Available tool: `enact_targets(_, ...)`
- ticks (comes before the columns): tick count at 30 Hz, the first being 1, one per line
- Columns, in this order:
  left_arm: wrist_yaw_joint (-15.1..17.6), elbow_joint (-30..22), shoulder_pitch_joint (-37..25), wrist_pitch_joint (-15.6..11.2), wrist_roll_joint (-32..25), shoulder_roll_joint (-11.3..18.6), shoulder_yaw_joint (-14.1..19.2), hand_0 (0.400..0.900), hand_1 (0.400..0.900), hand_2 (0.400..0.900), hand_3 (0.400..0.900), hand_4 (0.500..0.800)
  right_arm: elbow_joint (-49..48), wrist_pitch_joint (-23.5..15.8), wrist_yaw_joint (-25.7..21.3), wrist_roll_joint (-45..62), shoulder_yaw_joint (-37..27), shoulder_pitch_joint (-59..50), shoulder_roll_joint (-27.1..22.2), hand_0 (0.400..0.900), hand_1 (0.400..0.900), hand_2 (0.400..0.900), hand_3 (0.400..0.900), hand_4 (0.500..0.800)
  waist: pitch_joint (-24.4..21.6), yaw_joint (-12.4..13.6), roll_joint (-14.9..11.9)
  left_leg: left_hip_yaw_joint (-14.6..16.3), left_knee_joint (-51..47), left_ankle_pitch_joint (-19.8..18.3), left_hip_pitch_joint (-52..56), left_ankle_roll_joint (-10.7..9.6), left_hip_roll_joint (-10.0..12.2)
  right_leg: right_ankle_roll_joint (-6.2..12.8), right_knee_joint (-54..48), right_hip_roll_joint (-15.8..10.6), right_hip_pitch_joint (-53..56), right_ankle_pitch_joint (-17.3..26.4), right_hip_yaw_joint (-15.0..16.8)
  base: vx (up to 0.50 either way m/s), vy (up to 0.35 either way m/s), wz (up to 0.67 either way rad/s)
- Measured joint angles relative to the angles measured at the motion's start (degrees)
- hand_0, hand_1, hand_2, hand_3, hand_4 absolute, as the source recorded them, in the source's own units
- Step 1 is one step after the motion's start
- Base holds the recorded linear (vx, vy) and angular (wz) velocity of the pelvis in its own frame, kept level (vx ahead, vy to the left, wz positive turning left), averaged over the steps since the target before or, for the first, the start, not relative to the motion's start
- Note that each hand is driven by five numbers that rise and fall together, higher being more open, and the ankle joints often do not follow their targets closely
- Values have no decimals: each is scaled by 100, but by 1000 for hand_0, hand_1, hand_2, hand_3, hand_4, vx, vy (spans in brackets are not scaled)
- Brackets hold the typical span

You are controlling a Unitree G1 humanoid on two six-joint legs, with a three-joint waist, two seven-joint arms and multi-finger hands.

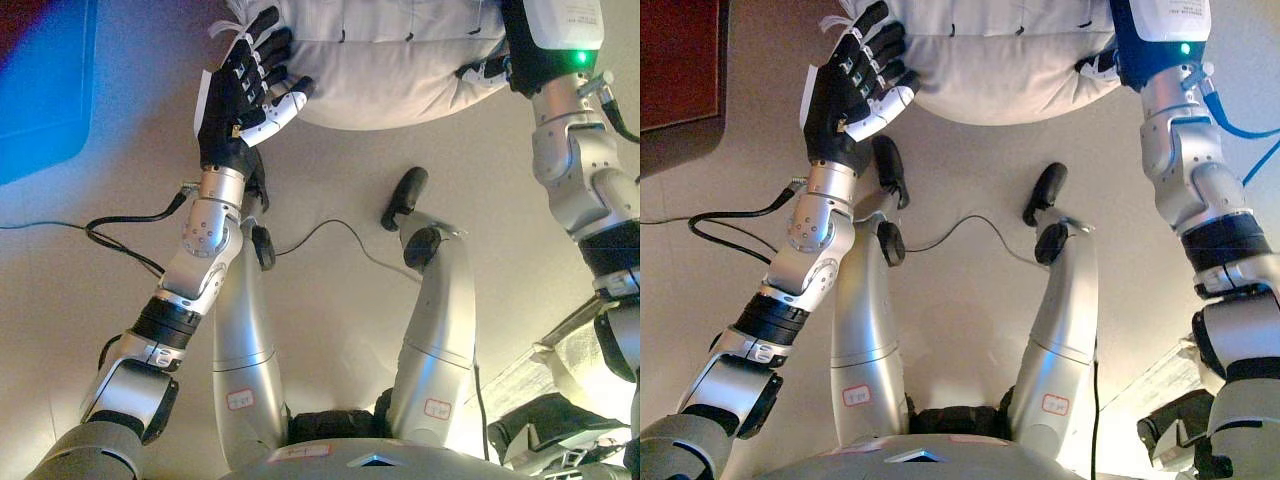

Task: Pick up the pillow and put it on the sofa.

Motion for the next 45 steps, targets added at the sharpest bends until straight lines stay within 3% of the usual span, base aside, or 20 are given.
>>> enact_targets(5, 5, -50, -8, 44, -87, 6, 105, 900, 900, 900, 900, 800, 35, 69, 306, 279, 330, -396, -40, 900, 900, 900, 900, 800, -6, -5, -2, -59, -7, 3, -136, -4, -36, -26, -46, 8, -103, 19, -40, 27, 3, -1)
enact_targets(6, 4, -52, -9, 53, -87, 6, 122, 900, 900, 900, 900, 800, 28, 67, 401, 363, 383, -454, -68, 522, 522, 522, 522, 573, -6, -14, -2, -65, 20, 4, -143, -5, -39, -25, -57, 11, -103, 20, -51, 0, 0, 0)
enact_targets(7, 4, -52, -9, 60, -87, 6, 140, 900, 900, 900, 900, 800, 20, 60, 458, 450, 411, -483, -89, 400, 400, 400, 400, 500, -8, -12, -5, -69, 22, 3, -152, -7, -40, -25, -65, 12, -103, 20, -60, 0, 0, 0)
enact_targets(14, -6, -56, -8, 141, -92, 9, 216, 900, 900, 900, 900, 800, -46, 40, 889, 1379, 413, -605, -99, 400, 400, 400, 400, 500, -56, -32, -86, -82, -44, -6, -199, -21, -39, -26, -77, 35, -177, 18, -33, 0, 0, 0)
enact_targets(22, 1, -49, -23, 144, -90, 15, 252, 900, 900, 900, 900, 800, -250, 38, 887, 1690, 361, -553, -84, 400, 400, 400, 400, 500, -59, -54, -91, -48, -184, 37, -124, -64, -55, 9, -210, 79, -143, 46, -55, 3, 3, 1)
enact_targets(25, 8, 142, -21, 138, -155, -174, 356, 900, 900, 900, 900, 800, -250, 42, 885, 1685, 170, -331, 56, 400, 400, 400, 400, 500, -58, 0, -92, -25, -328, 63, 86, -84, -53, 13, -314, 85, 39, 49, -76, -67, 17, 3)
enact_targets(31, 257, 801, 64, 142, -309, -516, 560, 900, 900, 900, 900, 800, -700, 38, 757, 1355, -130, 285, 438, 400, 400, 400, 400, 500, -47, 3, -114, -80, -872, 172, 976, -165, -91, 69, -724, 131, 887, 104, -174, -17, 22, -2)
enact_targets(39, 408, 1125, 731, 153, -271, -593, 644, 900, 900, 900, 900, 800, -1406, 28, 633, 754, -704, 1553, 669, 400, 400, 400, 400, 500, -26, -13, -170, -17, -1517, 204, 2508, -149, -116, 220, -1445, 197, 2449, 212, -199, 26, 18, -6)
enact_targets(45, 329, 1381, 1317, 166, -176, -628, 977, 900, 900, 900, 900, 800, -1969, -142, 618, 663, -1256, 2585, 715, 400, 400, 400, 400, 500, -14, -8, -249, 72, -1905, 168, 3870, -120, -102, 306, -2001, 299, 3850, 276, -225, 108, 5, -1)
